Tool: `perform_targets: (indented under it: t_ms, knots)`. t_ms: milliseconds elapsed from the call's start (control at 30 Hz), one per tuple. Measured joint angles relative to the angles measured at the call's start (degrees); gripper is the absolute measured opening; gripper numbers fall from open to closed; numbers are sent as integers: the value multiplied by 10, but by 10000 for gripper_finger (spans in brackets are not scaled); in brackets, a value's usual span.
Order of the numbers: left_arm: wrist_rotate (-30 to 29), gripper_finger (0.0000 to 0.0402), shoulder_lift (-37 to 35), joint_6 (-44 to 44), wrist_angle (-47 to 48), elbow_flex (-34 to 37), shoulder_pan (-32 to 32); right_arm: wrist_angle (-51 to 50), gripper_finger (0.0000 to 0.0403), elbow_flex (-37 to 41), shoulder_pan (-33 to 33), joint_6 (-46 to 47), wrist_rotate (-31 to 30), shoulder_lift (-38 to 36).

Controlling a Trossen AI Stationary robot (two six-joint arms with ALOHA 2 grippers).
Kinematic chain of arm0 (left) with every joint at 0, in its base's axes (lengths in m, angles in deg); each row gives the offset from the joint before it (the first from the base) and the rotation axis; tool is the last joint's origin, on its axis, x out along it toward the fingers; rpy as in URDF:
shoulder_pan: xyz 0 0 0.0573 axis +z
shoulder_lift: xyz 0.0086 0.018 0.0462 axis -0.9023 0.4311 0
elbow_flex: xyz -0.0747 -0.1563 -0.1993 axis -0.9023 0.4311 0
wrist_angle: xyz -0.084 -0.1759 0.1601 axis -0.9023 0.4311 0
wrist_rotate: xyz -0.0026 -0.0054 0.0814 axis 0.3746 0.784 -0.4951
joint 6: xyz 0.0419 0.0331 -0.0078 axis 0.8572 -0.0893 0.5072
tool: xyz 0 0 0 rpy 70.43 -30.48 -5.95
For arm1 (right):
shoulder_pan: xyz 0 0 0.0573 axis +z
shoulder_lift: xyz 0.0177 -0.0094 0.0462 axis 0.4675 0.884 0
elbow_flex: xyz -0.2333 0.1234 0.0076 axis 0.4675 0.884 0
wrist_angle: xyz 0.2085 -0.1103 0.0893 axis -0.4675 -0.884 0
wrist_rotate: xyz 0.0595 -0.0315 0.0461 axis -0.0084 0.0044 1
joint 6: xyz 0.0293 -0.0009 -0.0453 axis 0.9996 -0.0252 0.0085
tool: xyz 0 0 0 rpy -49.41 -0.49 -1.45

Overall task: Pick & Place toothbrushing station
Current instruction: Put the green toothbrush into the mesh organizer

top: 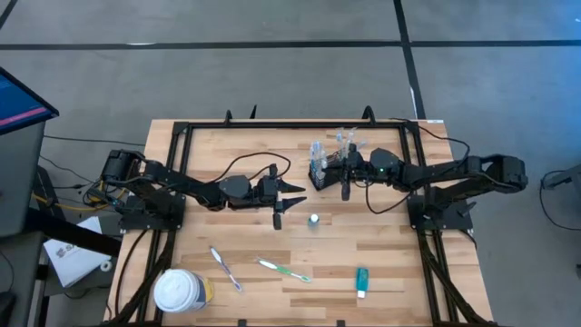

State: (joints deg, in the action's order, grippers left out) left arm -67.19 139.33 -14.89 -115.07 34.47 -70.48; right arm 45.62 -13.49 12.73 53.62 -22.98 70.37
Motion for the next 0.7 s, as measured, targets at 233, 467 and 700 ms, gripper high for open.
perform_targets:
  t_ms: [233,467,700]
  knots:
    - [0,104,0,0,0,0,0,-3,23,0,0,1,0,5]
    - [2,104,0,0,1,0,0,-11,9,0,0,1,-1,4]
    - [2,104,0,0,1,0,0,-14,34,0,0,1,-3,4]
